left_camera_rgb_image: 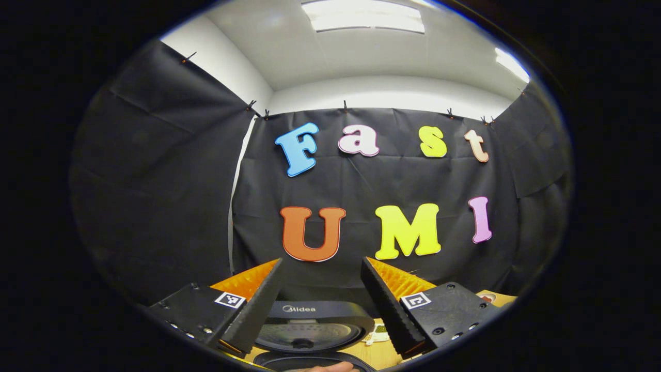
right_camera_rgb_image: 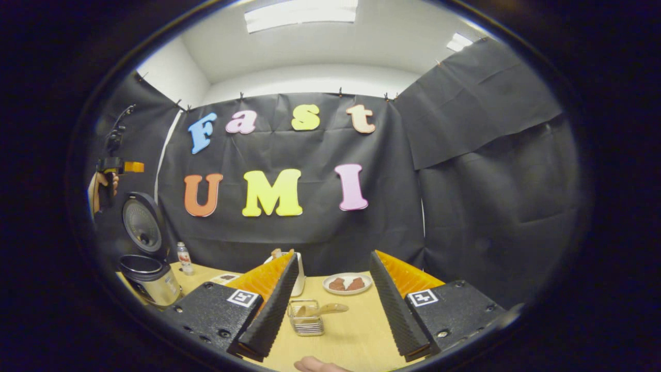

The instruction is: Close the left gripper, press the button to open the rice cooker; take a wooden spoon from the chopstick holder with the right hand, scoop a spoonful of rice and pour it into the rice cooker, then put the wooden spoon back into the chopstick holder.

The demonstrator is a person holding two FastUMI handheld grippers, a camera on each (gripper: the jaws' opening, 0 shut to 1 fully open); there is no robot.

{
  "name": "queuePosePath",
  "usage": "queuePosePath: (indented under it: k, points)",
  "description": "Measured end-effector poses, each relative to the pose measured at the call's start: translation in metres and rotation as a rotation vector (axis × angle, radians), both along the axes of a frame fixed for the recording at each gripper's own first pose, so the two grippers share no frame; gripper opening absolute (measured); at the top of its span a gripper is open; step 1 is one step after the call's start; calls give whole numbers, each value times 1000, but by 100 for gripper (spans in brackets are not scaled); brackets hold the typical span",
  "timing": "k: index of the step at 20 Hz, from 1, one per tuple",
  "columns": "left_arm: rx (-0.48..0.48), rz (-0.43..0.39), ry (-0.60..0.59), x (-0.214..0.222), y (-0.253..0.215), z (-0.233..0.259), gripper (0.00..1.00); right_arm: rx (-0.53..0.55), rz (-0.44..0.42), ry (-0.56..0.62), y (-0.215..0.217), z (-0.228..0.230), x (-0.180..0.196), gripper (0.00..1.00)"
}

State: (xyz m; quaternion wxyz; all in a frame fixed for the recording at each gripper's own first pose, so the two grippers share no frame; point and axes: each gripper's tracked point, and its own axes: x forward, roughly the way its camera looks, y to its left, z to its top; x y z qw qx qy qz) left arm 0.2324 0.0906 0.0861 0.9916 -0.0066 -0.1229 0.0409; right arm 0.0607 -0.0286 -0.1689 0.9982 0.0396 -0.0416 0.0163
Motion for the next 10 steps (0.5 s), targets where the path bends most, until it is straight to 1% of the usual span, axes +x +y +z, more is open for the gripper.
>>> queuePosePath:
  k: [3, 4, 5, 6, 8, 10]
  points:
    - [-17, 47, 77, 31, 20, -10, 94, 31, -1, -64, -12, 12, -12, 90]
    - [-19, 55, 102, 39, 24, -14, 94, 44, -4, -87, -16, 16, -17, 87]
    - [-27, 54, 121, 47, 26, -18, 94, 57, -10, -105, -20, 17, -20, 87]
    - [-42, 55, 136, 53, 28, -21, 94, 64, -15, -117, -24, 19, -23, 90]
    - [-41, 98, 167, 61, 38, -31, 94, 81, -21, -119, -31, 19, -26, 89]
    - [-8, 118, 185, 63, 37, -39, 94, 113, 25, -95, -24, 19, -34, 89]
